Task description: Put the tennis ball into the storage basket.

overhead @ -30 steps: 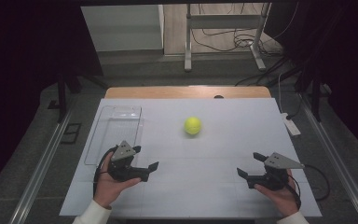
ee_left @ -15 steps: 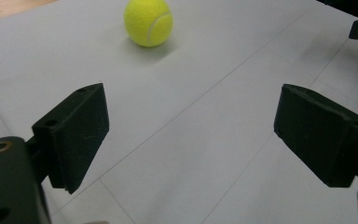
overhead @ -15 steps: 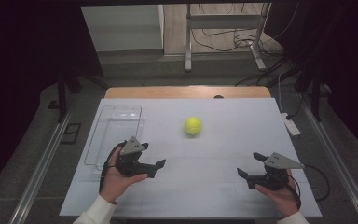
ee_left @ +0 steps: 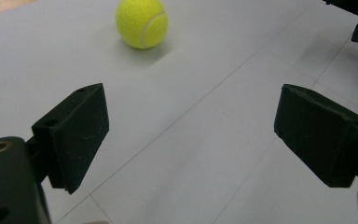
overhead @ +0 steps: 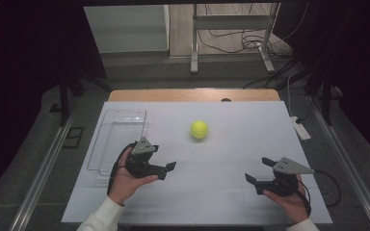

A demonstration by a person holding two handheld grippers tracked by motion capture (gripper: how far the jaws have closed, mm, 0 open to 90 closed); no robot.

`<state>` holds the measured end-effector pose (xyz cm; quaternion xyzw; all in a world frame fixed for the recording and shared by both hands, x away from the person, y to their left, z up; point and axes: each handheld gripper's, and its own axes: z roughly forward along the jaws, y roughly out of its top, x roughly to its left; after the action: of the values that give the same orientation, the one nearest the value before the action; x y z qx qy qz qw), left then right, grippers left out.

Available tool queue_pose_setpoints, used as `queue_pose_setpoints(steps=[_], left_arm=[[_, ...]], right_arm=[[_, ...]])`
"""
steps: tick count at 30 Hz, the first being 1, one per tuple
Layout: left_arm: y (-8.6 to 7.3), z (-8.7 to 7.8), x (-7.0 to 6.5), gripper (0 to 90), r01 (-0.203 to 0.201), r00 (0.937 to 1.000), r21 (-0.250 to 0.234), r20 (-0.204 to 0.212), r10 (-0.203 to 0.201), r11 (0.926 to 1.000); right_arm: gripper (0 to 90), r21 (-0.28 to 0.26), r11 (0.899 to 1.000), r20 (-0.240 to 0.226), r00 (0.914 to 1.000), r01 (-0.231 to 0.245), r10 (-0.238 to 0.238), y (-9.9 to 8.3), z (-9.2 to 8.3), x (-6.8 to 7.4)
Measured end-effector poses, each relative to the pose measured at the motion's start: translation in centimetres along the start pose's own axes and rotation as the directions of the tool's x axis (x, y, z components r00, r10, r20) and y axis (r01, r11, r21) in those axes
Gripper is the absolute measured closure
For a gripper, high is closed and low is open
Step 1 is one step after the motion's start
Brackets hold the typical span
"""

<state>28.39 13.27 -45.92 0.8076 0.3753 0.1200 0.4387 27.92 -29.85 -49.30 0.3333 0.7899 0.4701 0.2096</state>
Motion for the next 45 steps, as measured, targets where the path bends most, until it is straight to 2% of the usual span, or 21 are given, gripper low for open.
queue_pose_setpoints(steps=[28, 35, 45], left_arm=[[2.3, 3.0, -0.8, 11.1, -0.025, 0.9994, 0.042, 0.023, 0.024, 0.9988], [2.8, 4.0, -1.2, 10.9, -0.045, 0.9987, 0.060, 0.028, 0.043, 0.9972], [3.4, 5.0, -1.0, 10.9, -0.038, 0.9989, 0.079, 0.030, 0.036, 0.9962]], right_arm=[[11.8, 0.003, 1.000, 0.000, 1.0000, 0.001, -0.001, 0.0, 0.0, 0.0], [11.8, 0.002, 1.000, 0.001, 1.0000, 0.001, -0.001, 0.0, 0.0, 0.0], [11.8, 0.003, 1.000, 0.004, 1.0000, -0.003, 0.003, -0.1, 0.0, -0.1]])
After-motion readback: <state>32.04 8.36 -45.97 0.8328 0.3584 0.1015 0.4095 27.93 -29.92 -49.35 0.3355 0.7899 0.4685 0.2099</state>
